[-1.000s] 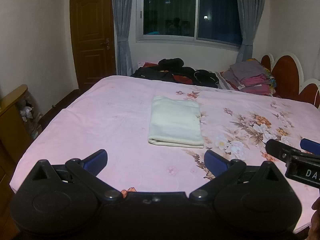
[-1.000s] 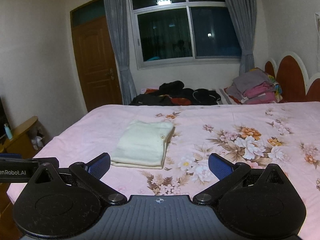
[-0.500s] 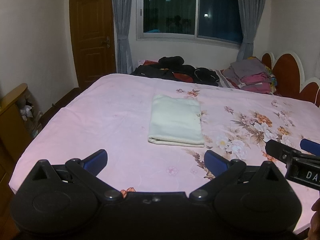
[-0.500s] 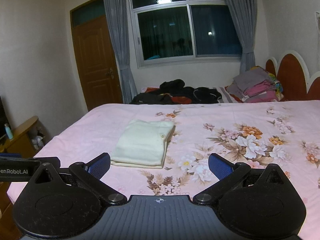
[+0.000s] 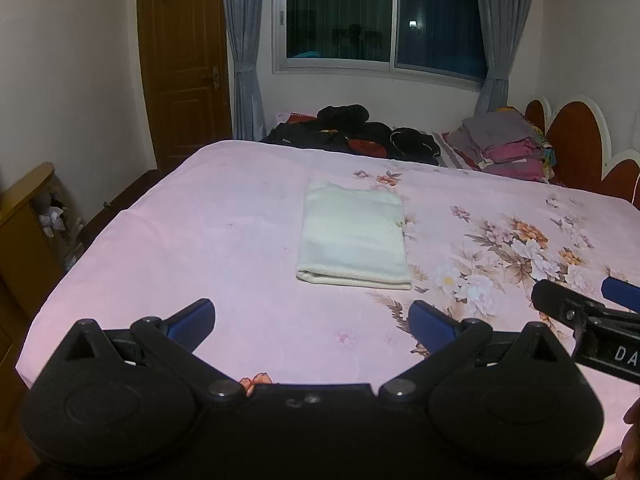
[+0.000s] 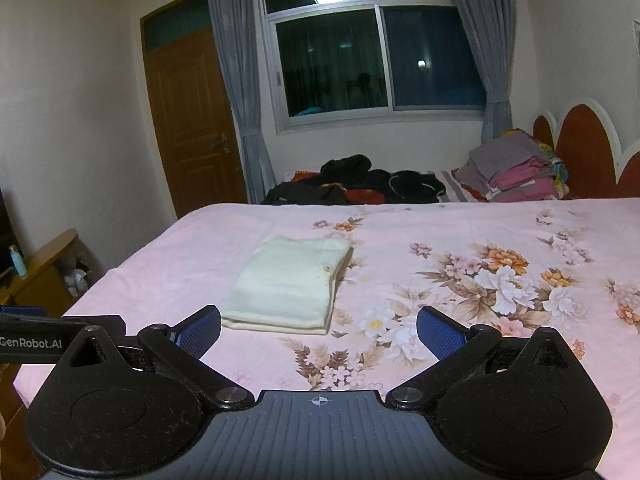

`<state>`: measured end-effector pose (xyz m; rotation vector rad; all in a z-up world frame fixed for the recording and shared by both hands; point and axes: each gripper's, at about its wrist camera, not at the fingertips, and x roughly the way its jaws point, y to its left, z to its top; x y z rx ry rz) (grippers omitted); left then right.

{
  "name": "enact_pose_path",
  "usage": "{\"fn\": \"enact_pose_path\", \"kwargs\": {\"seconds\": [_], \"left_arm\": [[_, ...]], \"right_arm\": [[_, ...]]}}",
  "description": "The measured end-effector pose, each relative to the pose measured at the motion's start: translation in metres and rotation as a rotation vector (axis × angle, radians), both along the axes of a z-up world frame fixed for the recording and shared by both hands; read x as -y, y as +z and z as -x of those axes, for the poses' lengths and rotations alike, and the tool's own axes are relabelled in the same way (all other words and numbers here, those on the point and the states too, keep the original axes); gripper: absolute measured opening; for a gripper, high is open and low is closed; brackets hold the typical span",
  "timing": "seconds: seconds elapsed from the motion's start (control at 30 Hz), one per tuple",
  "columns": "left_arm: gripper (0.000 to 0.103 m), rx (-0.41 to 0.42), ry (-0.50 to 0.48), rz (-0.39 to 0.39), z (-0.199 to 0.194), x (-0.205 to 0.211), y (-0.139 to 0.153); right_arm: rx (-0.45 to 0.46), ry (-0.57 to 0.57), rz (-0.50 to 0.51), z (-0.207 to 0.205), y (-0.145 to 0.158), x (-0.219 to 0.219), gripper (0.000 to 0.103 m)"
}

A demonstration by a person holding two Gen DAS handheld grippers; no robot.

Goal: Fold small clothes

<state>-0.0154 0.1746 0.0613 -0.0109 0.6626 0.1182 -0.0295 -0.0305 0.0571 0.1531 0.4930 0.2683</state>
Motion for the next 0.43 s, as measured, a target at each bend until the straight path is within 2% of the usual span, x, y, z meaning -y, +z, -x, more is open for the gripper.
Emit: {"fn": "enact_pose_path", "kwargs": {"seconds": [0.2,0.3,0.43], "left_arm": [[0.102,0.001,-0.042,0.029,-0.006,-0.003,-0.003],[0.098,0.005,-0.044,0.009,-0.01,-0.003,-0.005],[0.103,-0.019,-0.039,0.004,-0.024,-0.006,-0.01]], "right_arm": [[-0.017,-0.006,0.001,-0.006,-0.006,0.0,0.103],[-0.029,-0.011,0.001,-0.011,-0.01,0.0,0.103],[-0.045,-0.019,0.006,-0.019,-0.015,0.001,0.103]]}}
